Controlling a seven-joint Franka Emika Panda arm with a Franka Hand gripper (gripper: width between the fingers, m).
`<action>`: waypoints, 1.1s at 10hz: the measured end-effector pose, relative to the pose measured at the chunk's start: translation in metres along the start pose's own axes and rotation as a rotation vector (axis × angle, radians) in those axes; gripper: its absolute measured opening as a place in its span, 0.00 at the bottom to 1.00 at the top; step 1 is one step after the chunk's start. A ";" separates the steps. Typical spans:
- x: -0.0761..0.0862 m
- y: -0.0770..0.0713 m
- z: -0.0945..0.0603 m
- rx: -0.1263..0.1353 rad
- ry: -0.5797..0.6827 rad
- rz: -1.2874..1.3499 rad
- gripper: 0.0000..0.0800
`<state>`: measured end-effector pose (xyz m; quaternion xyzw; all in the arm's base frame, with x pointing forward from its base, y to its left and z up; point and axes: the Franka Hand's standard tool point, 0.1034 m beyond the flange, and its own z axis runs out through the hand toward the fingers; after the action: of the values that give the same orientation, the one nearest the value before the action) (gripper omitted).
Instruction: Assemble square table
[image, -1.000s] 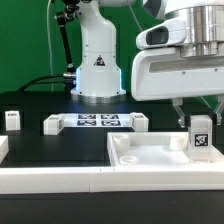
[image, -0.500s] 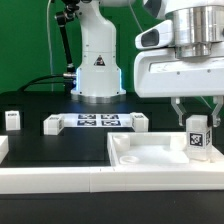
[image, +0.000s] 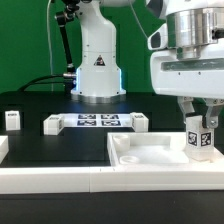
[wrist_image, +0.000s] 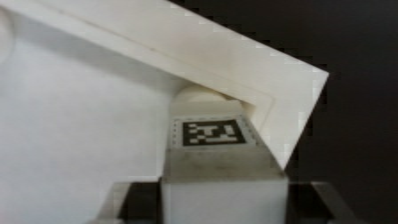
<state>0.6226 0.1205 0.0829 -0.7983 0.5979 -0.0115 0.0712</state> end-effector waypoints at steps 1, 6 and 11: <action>-0.001 -0.001 0.000 -0.012 -0.006 0.067 0.36; -0.002 -0.001 0.000 -0.008 -0.015 0.065 0.72; -0.001 -0.001 0.000 -0.008 -0.014 -0.423 0.81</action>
Offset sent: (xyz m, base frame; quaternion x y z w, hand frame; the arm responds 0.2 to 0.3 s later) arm 0.0000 0.0000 0.0000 0.0000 0.0000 0.1296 0.9916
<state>0.6235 0.1223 0.0829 -0.9064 0.4165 -0.0182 0.0684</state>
